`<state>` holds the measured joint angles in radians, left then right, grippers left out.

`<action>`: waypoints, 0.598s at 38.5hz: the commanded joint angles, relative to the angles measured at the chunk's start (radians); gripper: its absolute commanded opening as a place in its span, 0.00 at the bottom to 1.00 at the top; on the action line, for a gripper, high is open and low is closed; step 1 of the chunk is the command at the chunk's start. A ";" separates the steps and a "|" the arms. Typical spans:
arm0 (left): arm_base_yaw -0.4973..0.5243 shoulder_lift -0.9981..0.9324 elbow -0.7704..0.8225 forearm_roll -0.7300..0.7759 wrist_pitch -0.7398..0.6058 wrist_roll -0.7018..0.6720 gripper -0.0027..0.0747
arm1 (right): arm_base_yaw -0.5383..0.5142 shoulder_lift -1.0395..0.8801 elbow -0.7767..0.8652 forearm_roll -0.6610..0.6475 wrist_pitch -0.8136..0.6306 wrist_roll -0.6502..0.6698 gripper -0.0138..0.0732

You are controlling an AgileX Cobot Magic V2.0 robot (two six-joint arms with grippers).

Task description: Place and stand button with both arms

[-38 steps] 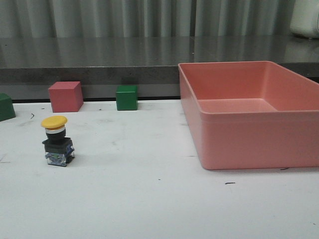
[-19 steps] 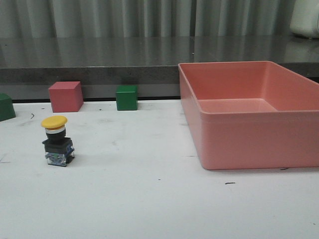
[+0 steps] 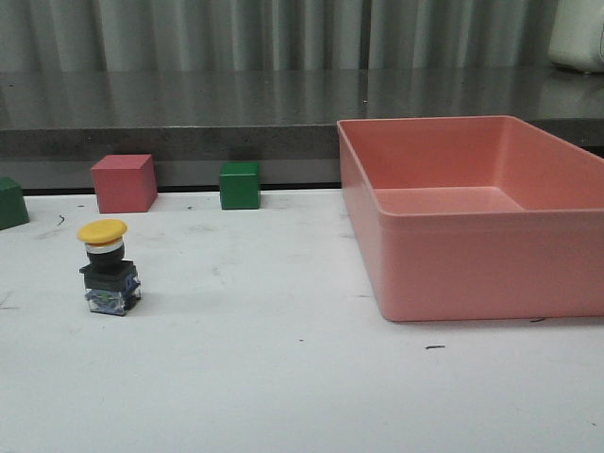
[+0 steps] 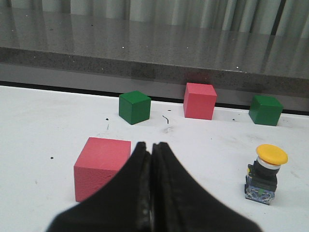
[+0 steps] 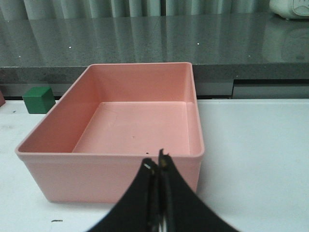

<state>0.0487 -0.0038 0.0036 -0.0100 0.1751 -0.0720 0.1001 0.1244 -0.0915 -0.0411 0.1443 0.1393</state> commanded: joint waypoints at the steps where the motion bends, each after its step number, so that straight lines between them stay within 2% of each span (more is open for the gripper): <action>1: 0.001 -0.025 0.007 -0.009 -0.089 0.003 0.01 | -0.002 -0.042 0.058 -0.001 -0.144 -0.016 0.08; 5: 0.001 -0.025 0.007 -0.009 -0.089 0.003 0.01 | -0.002 -0.088 0.118 -0.001 -0.134 -0.016 0.08; 11: 0.001 -0.025 0.007 -0.009 -0.089 0.003 0.01 | -0.003 -0.157 0.114 -0.001 -0.036 -0.016 0.08; 23: 0.001 -0.023 0.007 -0.009 -0.091 0.003 0.01 | -0.003 -0.153 0.114 -0.001 -0.021 -0.016 0.08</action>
<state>0.0487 -0.0038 0.0036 -0.0100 0.1714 -0.0720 0.1001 -0.0104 0.0258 -0.0393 0.1965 0.1332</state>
